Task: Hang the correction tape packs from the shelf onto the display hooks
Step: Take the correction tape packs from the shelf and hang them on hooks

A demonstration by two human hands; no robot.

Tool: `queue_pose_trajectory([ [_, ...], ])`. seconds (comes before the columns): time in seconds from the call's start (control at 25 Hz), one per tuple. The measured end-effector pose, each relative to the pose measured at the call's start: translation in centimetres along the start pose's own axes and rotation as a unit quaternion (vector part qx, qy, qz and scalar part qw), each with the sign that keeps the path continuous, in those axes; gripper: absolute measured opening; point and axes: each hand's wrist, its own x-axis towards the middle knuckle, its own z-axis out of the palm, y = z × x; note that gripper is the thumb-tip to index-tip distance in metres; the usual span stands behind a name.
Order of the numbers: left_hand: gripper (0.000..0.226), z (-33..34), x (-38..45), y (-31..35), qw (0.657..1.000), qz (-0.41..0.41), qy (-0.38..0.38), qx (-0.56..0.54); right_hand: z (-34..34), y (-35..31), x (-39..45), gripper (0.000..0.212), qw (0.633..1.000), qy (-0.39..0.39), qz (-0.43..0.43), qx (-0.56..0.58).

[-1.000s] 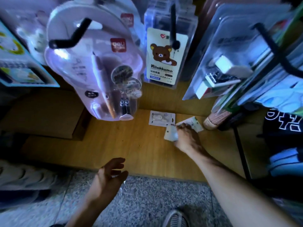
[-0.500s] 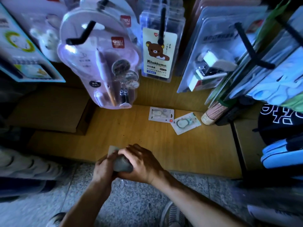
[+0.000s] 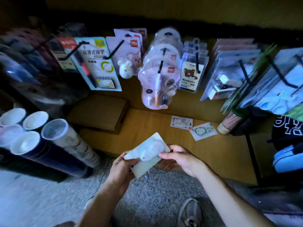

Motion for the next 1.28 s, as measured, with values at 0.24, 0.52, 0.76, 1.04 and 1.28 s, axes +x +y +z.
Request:
queue_pose_trajectory([
  [0.24,0.016,0.5,-7.3,6.3,0.975,0.080,-0.112,0.175,1.5,-5.5,-9.4,0.023,0.983,-0.007,-0.098,0.153],
  [0.52,0.022,4.5,-15.5,17.2,0.925,0.332,-0.103,0.153,4.4,-12.9,-19.1,0.024,0.973,0.038,-0.226,-0.015],
  [0.76,0.011,9.8,-20.0,19.6,0.904,0.351,-0.200,0.142,4.9,-17.3,-24.8,0.039,0.955,0.061,-0.280,-0.071],
  [1.04,0.018,18.2,-20.4,19.2,0.904,0.336,-0.230,0.130,-2.6,-20.0,-30.8,0.033,0.898,0.230,-0.374,0.036],
  [1.28,0.017,22.7,-20.3,16.7,0.896,0.300,-0.241,0.224,-9.5,-18.9,-34.5,0.029,0.857,0.302,-0.407,0.091],
])
